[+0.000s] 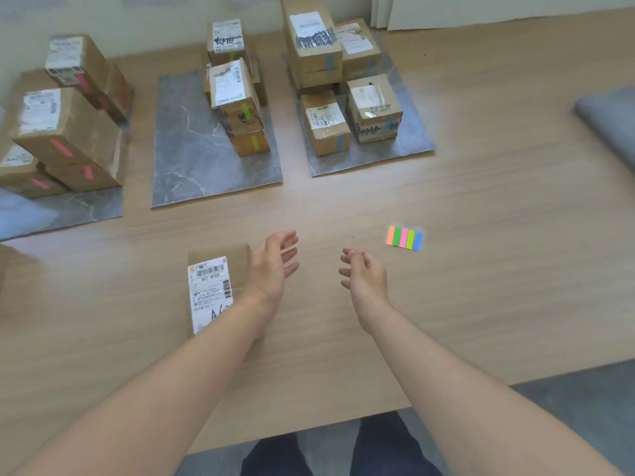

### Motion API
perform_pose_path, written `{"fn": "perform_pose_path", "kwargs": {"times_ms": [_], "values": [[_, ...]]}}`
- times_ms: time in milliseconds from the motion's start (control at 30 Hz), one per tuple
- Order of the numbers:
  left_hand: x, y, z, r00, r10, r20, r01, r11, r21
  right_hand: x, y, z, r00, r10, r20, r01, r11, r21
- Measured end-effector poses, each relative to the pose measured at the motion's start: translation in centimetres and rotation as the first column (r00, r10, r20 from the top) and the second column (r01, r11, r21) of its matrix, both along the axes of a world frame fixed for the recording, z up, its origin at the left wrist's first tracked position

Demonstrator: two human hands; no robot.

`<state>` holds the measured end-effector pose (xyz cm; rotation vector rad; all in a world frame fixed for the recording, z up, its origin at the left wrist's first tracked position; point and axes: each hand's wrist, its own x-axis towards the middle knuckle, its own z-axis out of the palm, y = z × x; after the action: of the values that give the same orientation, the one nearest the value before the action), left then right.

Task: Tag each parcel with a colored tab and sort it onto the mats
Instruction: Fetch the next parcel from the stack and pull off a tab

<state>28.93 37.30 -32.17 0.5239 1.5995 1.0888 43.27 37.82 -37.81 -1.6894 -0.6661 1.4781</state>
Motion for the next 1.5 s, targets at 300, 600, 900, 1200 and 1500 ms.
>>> {"fn": "perform_pose_path", "kwargs": {"times_ms": [300, 600, 900, 1200, 1500], "values": [[11.1, 2.6, -2.7, 0.999, -0.031, 0.013, 0.032, 0.996, -0.085, 11.1, 2.6, -2.6, 0.998, 0.065, 0.024, -0.064, 0.996, -0.058], [15.4, 5.4, -6.0, 0.986, -0.169, 0.003, 0.168, 0.978, -0.127, 15.6, 6.0, -5.2, 0.963, 0.107, 0.245, -0.108, 0.994, -0.012], [16.7, 6.6, -8.5, 0.966, -0.255, 0.031, 0.257, 0.962, -0.096, 17.2, 11.5, -8.6, 0.614, 0.411, 0.674, -0.56, 0.829, 0.005], [15.5, 7.2, -9.7, 0.926, -0.334, -0.176, 0.34, 0.94, 0.002, 16.8, 14.3, -8.3, 0.549, 0.522, 0.653, -0.579, 0.801, -0.154], [15.6, 8.0, -12.2, 0.241, -0.583, -0.776, 0.83, 0.538, -0.146, 17.2, 14.8, -7.1, 0.196, 0.565, 0.802, -0.808, 0.556, -0.194]]}}
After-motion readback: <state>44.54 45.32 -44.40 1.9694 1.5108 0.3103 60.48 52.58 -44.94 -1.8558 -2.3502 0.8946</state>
